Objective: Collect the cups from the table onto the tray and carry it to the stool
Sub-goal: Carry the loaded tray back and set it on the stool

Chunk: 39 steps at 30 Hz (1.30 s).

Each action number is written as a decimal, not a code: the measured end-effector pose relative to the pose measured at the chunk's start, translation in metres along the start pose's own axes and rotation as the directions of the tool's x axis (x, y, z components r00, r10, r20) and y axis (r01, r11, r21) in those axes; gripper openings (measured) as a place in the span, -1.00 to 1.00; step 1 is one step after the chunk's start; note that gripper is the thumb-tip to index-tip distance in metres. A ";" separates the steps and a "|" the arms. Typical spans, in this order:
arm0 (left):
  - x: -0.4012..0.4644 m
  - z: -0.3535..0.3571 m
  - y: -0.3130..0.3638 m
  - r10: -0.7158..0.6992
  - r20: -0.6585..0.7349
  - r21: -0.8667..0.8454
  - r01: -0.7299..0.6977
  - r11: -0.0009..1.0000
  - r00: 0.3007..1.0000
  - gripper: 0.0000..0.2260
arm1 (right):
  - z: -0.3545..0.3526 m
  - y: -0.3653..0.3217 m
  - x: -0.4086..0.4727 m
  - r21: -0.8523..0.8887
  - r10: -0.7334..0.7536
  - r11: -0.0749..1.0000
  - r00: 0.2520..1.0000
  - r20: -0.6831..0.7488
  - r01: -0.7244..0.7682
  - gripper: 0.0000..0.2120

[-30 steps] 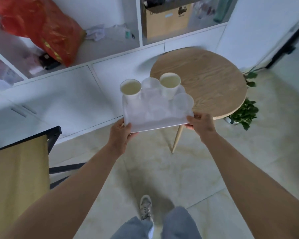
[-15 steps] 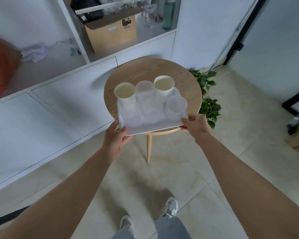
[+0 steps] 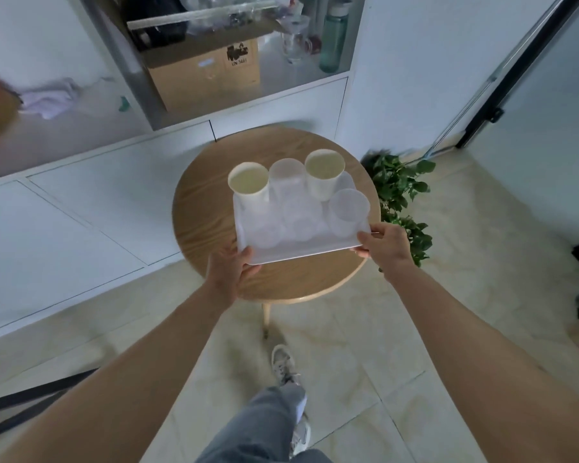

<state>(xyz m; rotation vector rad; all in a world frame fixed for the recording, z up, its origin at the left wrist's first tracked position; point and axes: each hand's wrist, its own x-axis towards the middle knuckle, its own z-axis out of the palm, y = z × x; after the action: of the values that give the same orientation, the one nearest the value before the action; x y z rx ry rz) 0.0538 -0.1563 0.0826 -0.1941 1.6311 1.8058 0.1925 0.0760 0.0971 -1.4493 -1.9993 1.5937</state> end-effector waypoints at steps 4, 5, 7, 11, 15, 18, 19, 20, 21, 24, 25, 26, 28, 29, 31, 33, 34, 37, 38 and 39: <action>0.034 0.023 0.013 -0.003 -0.056 0.033 0.005 0.999 0.998 -0.77 | 0.001 -0.012 0.048 0.010 0.009 1.000 1.000 0.020 -0.009 -0.73; 0.040 0.027 0.016 -0.009 -0.068 0.034 0.012 0.999 0.998 -0.79 | 0.001 -0.015 0.058 0.005 0.012 1.000 1.000 0.027 -0.012 -0.73; 0.052 0.035 0.020 0.003 -0.075 0.057 0.001 0.998 0.997 -0.78 | 0.001 -0.022 0.077 -0.001 0.012 1.000 0.999 0.033 -0.012 -0.74; 0.074 0.049 0.026 0.019 -0.072 0.055 -0.015 0.998 0.997 -0.71 | 0.004 -0.034 0.120 -0.041 0.008 0.999 0.998 0.067 -0.005 -0.75; 0.092 0.064 0.029 0.036 -0.154 0.088 -0.022 0.996 0.987 -0.69 | 0.014 -0.044 0.163 -0.088 0.029 0.996 0.990 0.138 -0.017 -0.80; 0.105 0.076 0.030 0.044 -0.214 0.088 -0.025 0.996 0.976 -0.67 | 0.022 -0.051 0.192 -0.121 0.041 0.993 0.978 0.207 -0.016 -0.87; 0.110 0.078 0.029 0.035 -0.238 0.070 -0.019 0.997 0.971 -0.67 | 0.024 -0.051 0.199 -0.134 0.044 0.991 0.972 0.229 -0.013 -0.80; 0.118 0.083 0.028 0.029 -0.277 0.045 -0.017 0.999 0.960 -0.67 | 0.026 -0.054 0.213 -0.156 0.043 0.988 0.965 0.257 -0.003 -0.77; 0.124 0.085 0.027 0.022 -0.312 0.026 -0.014 1.000 0.950 -0.67 | 0.028 -0.056 0.223 -0.172 0.033 0.985 0.959 0.282 0.017 -0.77; 0.139 0.095 0.013 -0.015 -0.409 -0.026 0.005 1.000 0.912 -0.69 | 0.032 -0.065 0.259 -0.212 -0.009 0.973 0.929 0.370 0.093 -0.84; 0.142 0.099 0.008 -0.034 -0.436 -0.052 0.013 0.999 0.899 -0.68 | 0.033 -0.070 0.268 -0.222 -0.017 0.968 0.917 0.399 0.115 -0.85; 0.145 0.103 0.004 -0.044 -0.459 -0.067 0.015 0.998 0.887 -0.66 | 0.034 -0.073 0.274 -0.239 -0.025 0.961 0.907 0.421 0.138 -0.88; 0.153 0.112 -0.004 -0.068 -0.526 -0.116 0.007 0.993 0.848 -0.60 | 0.038 -0.080 0.291 -0.292 -0.055 0.932 0.882 0.468 0.213 -0.92; 0.156 0.116 -0.006 -0.074 -0.552 -0.129 0.002 0.992 0.831 -0.59 | 0.040 -0.081 0.298 -0.315 -0.068 0.917 0.873 0.483 0.245 -0.92; 0.163 0.125 -0.009 -0.089 -0.589 -0.129 0.016 0.992 0.803 -0.61 | 0.046 -0.082 0.311 -0.359 -0.073 0.888 0.859 0.507 0.288 -0.92; 0.170 0.126 -0.015 -0.089 -0.610 -0.114 0.024 0.993 0.787 -0.60 | 0.053 -0.079 0.321 -0.408 -0.055 0.862 0.855 0.516 0.302 -0.94; 0.173 0.124 -0.019 -0.084 -0.617 -0.105 0.024 0.994 0.783 -0.59 | 0.056 -0.078 0.323 -0.425 -0.051 0.851 0.854 0.518 0.308 -0.94; 0.183 0.118 -0.030 -0.076 -0.656 -0.073 0.038 0.997 0.751 -0.59 | 0.067 -0.068 0.331 -0.439 -0.059 0.830 0.837 0.544 0.344 -0.94; 0.186 0.115 -0.034 -0.076 -0.670 -0.063 0.046 0.997 0.739 -0.60 | 0.071 -0.064 0.332 -0.440 -0.061 0.828 0.836 0.546 0.347 -0.94; 0.189 0.112 -0.037 -0.071 -0.678 -0.053 0.048 0.997 0.732 -0.60 | 0.075 -0.060 0.332 -0.443 -0.062 0.825 0.836 0.545 0.350 -0.93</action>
<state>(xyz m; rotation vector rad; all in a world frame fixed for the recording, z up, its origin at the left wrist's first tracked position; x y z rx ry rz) -0.0304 0.0186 -0.0262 -1.0234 2.0428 1.8161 -0.0563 0.2893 -0.0133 -0.9118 -2.9817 1.5015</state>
